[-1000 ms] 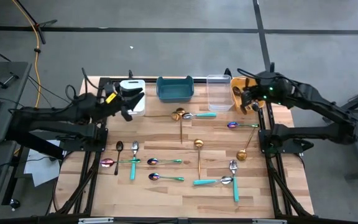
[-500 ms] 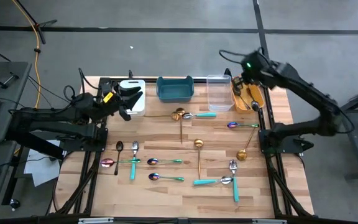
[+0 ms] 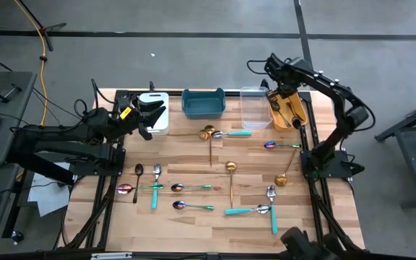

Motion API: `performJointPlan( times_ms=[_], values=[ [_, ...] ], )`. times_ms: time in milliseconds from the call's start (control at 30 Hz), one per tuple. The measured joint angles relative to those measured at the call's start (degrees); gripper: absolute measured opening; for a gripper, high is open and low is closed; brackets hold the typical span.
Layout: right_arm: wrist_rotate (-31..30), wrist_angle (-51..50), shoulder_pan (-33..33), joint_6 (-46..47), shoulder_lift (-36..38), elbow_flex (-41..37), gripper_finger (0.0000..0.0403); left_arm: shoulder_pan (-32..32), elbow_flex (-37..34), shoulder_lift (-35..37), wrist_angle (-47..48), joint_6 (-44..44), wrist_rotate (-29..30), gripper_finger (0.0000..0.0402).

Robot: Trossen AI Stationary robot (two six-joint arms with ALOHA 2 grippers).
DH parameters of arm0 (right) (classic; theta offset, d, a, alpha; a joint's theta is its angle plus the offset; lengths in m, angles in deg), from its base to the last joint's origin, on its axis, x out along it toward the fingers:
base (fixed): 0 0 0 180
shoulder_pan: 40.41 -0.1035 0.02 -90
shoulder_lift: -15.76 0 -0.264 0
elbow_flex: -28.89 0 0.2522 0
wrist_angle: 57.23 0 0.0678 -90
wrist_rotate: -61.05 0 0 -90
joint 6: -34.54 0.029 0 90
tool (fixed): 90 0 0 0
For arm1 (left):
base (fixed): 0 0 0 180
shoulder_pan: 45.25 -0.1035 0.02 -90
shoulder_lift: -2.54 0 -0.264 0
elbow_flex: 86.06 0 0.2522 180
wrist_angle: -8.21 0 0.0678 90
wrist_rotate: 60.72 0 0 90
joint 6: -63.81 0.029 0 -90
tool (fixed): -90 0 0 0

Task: Sort silverware by color (type)
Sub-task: Put the black spoon into the yellow bin

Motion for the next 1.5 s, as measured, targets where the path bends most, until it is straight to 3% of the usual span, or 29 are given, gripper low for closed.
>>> performJointPlan(
  times_ms=[167,467,1167,1500],
  values=[
    [1.8,-0.2,0.4,1.5,-1.5,0.0,0.0004,0.0,0.0,0.0,0.2,0.0,0.0,0.0129],
    [5.6,-1.9,0.4,2.2,-1.4,0.0,0.005,0.0,0.0,0.0,0.4,0.2,0.0,0.0129],
    [4.5,-6.1,0.4,2.2,-1.3,5.1,0.0066,0.0,0.0,0.0,0.4,1.6,0.0,0.0129],
    [2.9,-5.8,0.4,-0.1,-1.0,4.3,0.0135,0.0,0.0,0.0,0.4,1.6,0.0,0.0129]
  ],
)
